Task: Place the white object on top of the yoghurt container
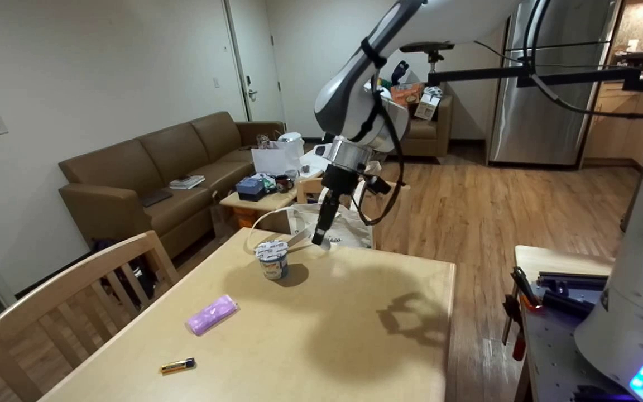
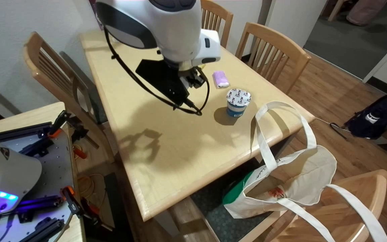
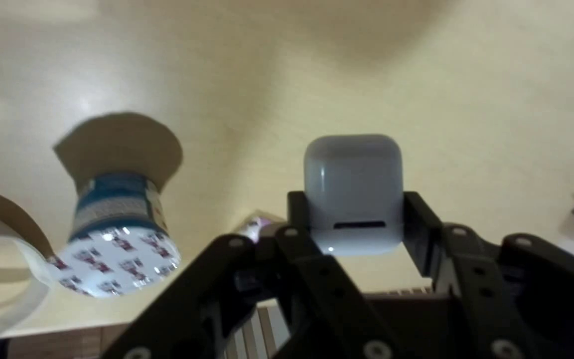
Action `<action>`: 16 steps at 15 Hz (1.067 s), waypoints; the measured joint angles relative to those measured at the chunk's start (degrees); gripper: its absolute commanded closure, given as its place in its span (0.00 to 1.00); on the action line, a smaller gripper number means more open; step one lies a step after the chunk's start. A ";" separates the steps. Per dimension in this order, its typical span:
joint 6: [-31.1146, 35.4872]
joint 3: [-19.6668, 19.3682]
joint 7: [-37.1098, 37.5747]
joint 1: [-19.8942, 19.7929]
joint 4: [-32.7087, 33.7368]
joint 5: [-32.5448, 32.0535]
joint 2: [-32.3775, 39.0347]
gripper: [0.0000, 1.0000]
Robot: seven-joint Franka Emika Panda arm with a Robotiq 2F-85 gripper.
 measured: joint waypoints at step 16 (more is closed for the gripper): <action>12.92 -9.19 17.75 13.96 6.88 -6.82 -3.84 0.77</action>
